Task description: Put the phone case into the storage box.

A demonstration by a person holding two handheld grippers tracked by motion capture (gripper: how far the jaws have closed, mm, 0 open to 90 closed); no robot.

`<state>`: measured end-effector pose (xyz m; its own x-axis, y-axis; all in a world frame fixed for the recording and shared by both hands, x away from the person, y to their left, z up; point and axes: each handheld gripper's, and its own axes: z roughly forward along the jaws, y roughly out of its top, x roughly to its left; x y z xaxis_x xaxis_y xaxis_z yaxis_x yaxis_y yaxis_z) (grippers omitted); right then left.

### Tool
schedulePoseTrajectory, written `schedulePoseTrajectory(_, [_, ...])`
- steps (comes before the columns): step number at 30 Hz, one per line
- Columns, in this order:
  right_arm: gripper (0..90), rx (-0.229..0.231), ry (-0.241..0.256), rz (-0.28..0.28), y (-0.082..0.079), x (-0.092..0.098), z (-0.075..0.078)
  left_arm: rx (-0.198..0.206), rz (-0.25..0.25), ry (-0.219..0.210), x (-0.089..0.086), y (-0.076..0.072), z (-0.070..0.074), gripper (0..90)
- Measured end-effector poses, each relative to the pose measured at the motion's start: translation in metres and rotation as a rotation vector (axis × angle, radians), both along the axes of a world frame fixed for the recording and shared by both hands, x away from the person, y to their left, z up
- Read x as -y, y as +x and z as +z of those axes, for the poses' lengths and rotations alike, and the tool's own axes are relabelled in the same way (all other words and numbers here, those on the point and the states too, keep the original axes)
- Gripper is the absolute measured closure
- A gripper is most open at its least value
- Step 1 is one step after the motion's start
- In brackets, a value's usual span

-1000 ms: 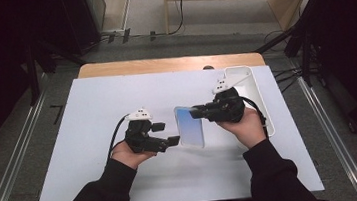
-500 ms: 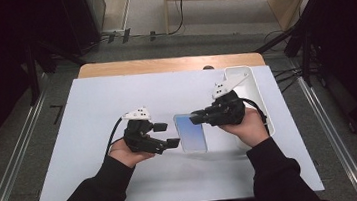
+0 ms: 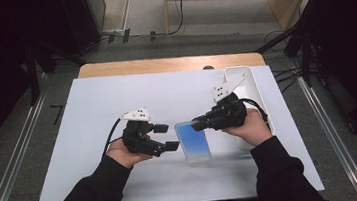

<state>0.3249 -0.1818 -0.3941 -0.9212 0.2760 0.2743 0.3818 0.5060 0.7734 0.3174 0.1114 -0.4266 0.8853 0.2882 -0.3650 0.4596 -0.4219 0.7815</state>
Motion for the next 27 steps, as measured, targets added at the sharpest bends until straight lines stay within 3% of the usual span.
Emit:
schedulePoseTrajectory(6, [77.5, -0.012, 0.013, 0.066, 0.0, -0.003, -0.001, 0.002, -0.032, -0.012, 0.001, -0.001, 0.002, 16.7])
schedulePoseTrajectory(16, [77.5, -0.015, 0.009, 0.106, -0.002, -0.01, -0.002, 0.0, -0.052, -0.031, 0.001, -0.002, 0.003, 17.0])
schedulePoseTrajectory(23, [77.5, -0.025, 0.019, 0.118, -0.002, -0.014, -0.003, -0.008, -0.062, -0.056, 0.002, -0.003, 0.005, 23.9])
schedulePoseTrajectory(27, [77.5, -0.041, 0.023, 0.127, -0.002, -0.015, -0.003, -0.004, -0.078, -0.066, 0.001, -0.004, 0.006, 33.4])
